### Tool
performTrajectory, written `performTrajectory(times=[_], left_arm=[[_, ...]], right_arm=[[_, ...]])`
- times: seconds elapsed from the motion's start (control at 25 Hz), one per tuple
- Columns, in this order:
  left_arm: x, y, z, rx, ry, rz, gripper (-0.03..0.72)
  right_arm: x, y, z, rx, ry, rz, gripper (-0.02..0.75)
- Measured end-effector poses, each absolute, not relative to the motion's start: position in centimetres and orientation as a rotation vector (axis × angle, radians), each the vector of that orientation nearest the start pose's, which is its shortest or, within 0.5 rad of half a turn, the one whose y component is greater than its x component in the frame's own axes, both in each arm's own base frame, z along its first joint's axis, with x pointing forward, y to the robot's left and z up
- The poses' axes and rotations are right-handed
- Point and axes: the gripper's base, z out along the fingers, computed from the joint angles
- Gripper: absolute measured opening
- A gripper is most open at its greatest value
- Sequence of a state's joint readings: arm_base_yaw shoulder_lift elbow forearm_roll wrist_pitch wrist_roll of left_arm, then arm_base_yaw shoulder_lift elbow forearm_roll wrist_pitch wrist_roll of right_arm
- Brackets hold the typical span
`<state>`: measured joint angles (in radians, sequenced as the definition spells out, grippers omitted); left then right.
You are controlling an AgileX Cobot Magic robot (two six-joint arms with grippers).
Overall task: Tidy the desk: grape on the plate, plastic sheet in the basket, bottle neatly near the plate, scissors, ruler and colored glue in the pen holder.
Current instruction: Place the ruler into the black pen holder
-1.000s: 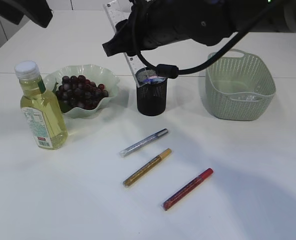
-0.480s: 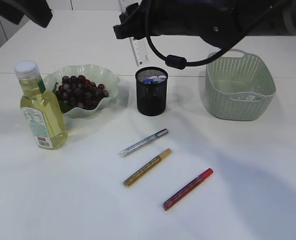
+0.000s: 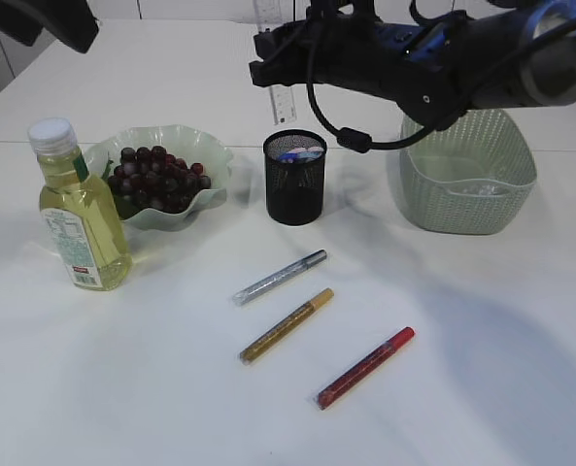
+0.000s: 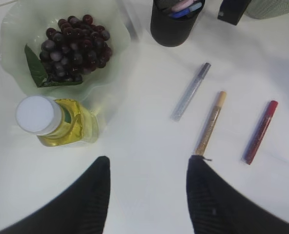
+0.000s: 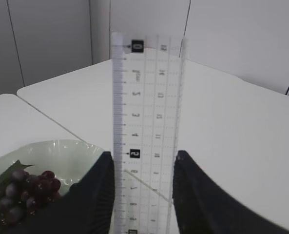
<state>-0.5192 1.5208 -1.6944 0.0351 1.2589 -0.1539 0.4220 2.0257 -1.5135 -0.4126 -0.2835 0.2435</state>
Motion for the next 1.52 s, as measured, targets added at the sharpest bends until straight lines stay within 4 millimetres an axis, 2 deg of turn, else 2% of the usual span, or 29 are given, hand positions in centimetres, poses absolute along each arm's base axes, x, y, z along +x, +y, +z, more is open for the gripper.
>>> performTrajectory(times=[0.44, 0.92, 1.52], left_arm=[[27.2, -15.1, 41.7, 0.469, 2.525, -0.19, 0.37], [27.4, -14.9, 41.7, 0.467, 2.511, -0.157, 0.364], [27.5, -14.7, 41.8, 0.467, 2.506, -0.132, 0.363]], right_arm=[[46.2, 20.6, 23.4, -0.584, 1.646, 0.258, 0.3], [47.5, 20.5, 20.4, -0.57, 1.635, 0.269, 0.3], [47.8, 19.8, 20.4, -0.533, 1.638, 0.242, 0.3]])
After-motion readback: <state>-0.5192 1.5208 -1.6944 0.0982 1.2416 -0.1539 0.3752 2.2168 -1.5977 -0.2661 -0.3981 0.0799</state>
